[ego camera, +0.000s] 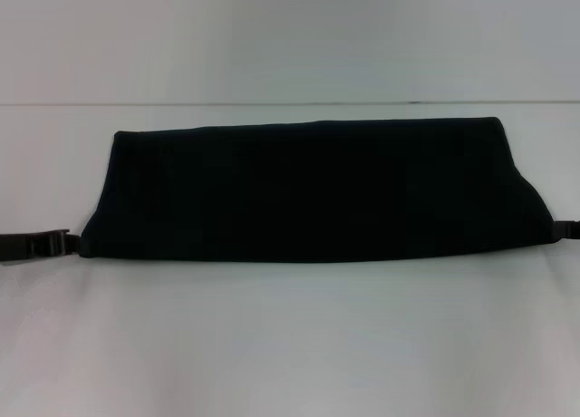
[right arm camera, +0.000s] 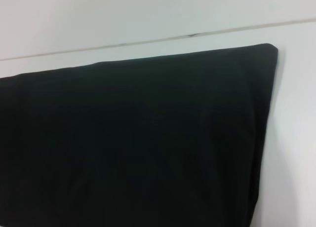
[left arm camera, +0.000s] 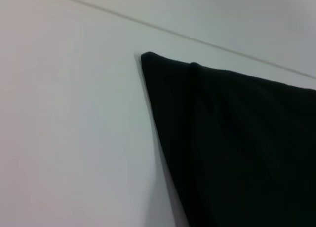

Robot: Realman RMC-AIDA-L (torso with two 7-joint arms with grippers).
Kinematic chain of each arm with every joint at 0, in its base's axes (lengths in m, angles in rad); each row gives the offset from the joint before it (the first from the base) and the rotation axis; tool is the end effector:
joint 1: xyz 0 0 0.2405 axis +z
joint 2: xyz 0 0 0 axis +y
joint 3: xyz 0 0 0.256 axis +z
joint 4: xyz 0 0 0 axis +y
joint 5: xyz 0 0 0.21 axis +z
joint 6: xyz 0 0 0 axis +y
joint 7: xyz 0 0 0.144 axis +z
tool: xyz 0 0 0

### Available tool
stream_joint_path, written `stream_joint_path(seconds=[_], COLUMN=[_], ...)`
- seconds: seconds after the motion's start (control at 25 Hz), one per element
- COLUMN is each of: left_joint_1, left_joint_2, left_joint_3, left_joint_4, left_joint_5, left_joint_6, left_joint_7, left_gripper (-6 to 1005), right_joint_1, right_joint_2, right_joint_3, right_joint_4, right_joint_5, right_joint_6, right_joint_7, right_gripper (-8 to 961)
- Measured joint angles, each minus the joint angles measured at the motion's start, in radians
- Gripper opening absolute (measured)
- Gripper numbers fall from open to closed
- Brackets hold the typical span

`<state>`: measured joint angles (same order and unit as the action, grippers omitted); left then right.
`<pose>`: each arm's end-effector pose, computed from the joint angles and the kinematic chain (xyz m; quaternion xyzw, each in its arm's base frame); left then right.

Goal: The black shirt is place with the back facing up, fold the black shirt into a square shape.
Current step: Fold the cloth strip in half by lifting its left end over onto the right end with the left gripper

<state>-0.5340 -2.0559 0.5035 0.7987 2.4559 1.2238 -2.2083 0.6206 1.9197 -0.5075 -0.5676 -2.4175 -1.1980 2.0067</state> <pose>-0.3468 0.3553 0.0524 -0.7506 -0.5856 -0.1102 0.2856 0.3468 0.3770 0.0646 -0.8053 0.5197 0.0881 0.2713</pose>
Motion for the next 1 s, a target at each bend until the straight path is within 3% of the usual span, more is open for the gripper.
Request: stream_joint_path(seconds=[0.76, 1.0], left_joint_1=[0.02, 0.011], left_joint_2=[0.006, 0.02], left_joint_3=[-0.029, -0.057], left_joint_4=[0.011, 0.014], left_joint_5=[0.002, 0.004], left_joint_6=[0.091, 0.166], left_joint_7=[0.046, 0.043], left_gripper=[0, 0], right_joint_1=[-0.007, -0.016], right_joint_2=[0.002, -0.005], right_joint_3=[0.014, 0.044], right_joint_4=[0.0, -0.001], right_joint_5=[0.002, 0.002], right_joint_6=[-0.039, -0.051], right_joint_7=[-0.023, -0.017], right_gripper=[3, 4])
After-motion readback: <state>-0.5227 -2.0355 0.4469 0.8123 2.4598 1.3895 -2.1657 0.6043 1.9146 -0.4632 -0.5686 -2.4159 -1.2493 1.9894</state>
